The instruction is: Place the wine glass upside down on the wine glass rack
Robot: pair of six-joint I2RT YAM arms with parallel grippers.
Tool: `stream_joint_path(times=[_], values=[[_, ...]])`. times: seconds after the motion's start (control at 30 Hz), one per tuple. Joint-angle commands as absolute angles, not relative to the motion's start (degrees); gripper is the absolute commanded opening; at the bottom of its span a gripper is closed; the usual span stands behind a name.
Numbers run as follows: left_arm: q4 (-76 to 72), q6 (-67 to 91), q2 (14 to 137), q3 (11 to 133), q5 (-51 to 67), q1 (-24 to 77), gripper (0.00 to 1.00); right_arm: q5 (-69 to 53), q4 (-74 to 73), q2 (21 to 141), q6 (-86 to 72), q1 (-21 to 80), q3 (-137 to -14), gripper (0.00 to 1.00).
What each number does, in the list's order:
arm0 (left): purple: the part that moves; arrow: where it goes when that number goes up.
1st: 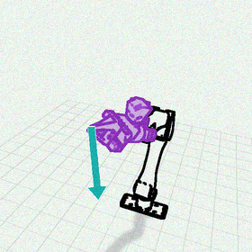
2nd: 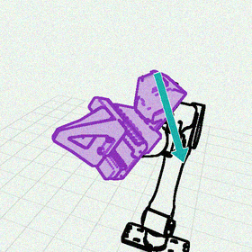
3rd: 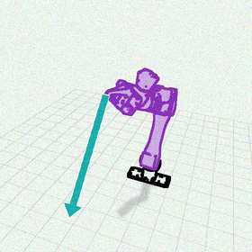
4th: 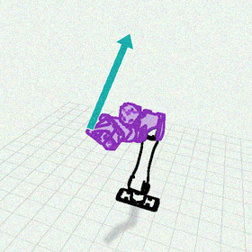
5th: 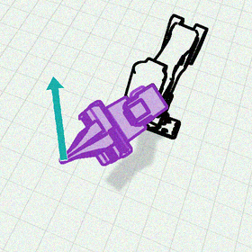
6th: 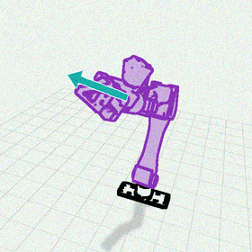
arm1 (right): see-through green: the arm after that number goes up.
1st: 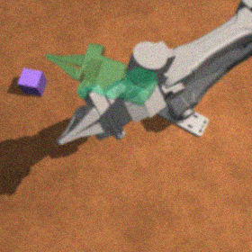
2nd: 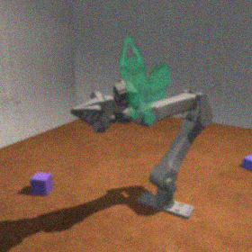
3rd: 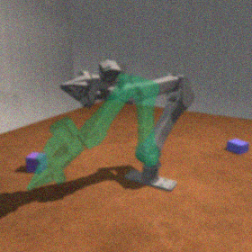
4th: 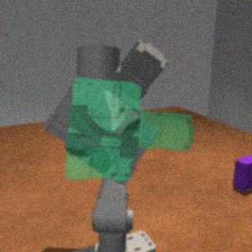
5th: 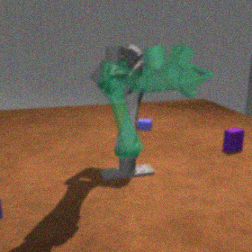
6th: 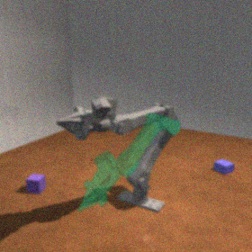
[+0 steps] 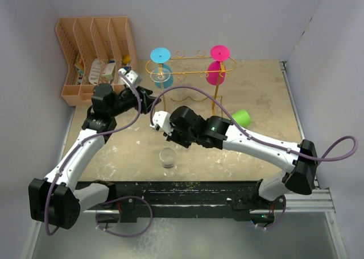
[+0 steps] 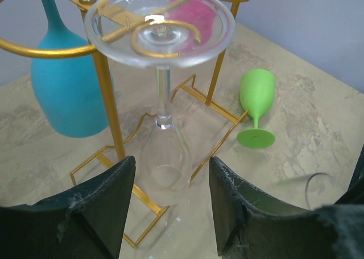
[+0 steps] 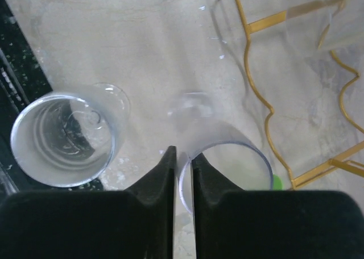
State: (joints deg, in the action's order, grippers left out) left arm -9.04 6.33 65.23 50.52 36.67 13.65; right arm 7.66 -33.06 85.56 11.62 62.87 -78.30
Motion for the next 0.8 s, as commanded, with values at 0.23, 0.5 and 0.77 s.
stream_joint_path(times=[0.23, 0.5, 0.77], values=[[5.4, -0.7, 55.6, 50.7, 33.6, 13.9, 0.72, -0.9, -46.0, 84.0, 13.4, 62.4, -88.9, 0.0], [18.7, -3.4, 48.0, 52.5, 28.3, 14.0, 0.83, 5.8, -61.3, 80.5, 13.1, 63.1, -109.8, 0.0], [34.8, 2.3, 46.0, 63.6, 19.7, 13.9, 0.93, 11.9, -61.3, 77.0, 12.9, 65.4, -120.8, 0.0]])
